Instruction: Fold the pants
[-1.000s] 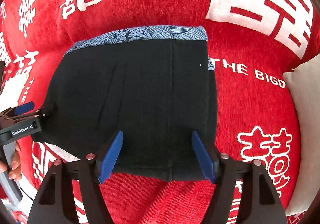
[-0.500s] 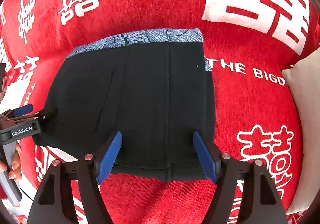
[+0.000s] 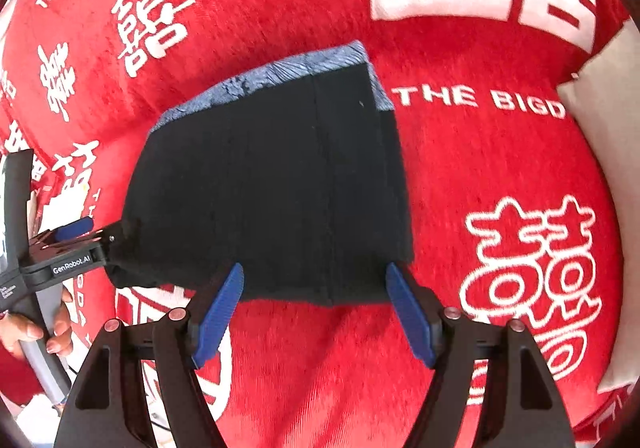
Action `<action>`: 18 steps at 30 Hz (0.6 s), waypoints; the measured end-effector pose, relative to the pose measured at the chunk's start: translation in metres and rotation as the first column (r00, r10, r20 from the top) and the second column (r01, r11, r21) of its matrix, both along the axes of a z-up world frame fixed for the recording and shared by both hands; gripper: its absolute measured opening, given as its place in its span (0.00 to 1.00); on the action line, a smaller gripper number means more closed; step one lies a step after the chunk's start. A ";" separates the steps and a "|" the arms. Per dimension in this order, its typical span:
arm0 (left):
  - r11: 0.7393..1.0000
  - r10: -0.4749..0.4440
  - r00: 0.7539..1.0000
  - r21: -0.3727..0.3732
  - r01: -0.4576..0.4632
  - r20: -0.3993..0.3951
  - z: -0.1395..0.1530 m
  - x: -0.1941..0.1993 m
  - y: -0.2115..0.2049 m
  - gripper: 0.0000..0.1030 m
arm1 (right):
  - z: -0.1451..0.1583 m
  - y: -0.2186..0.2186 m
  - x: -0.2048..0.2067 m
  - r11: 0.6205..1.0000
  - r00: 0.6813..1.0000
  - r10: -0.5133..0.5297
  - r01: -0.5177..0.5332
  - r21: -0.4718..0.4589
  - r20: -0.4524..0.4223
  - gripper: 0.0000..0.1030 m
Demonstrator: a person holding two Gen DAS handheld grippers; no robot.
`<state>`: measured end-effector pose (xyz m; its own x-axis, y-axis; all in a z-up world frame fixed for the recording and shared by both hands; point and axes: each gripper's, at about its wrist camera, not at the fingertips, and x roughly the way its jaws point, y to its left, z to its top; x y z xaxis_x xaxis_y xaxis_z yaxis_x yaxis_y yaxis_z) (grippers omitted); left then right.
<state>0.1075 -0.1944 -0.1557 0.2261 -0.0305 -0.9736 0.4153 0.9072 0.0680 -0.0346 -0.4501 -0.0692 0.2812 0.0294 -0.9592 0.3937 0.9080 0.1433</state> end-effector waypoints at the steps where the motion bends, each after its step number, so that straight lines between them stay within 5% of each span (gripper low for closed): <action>1: 1.000 -0.006 1.000 0.005 0.006 -0.006 0.001 0.000 -0.002 0.96 | 0.001 -0.001 -0.002 1.000 1.000 -0.011 0.011 0.007 -0.004 0.75; 18: 0.998 -0.050 0.998 -0.046 0.048 -0.045 0.007 0.004 -0.016 0.96 | -0.001 -0.029 -0.017 0.993 0.994 -0.101 0.103 0.058 -0.031 0.75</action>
<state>0.1113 -0.2103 -0.1488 0.1782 -0.0842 -0.9804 0.4607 0.8875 0.0075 -0.0512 -0.4791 -0.0702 0.2586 0.0592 -0.9642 0.4886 0.8530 0.1834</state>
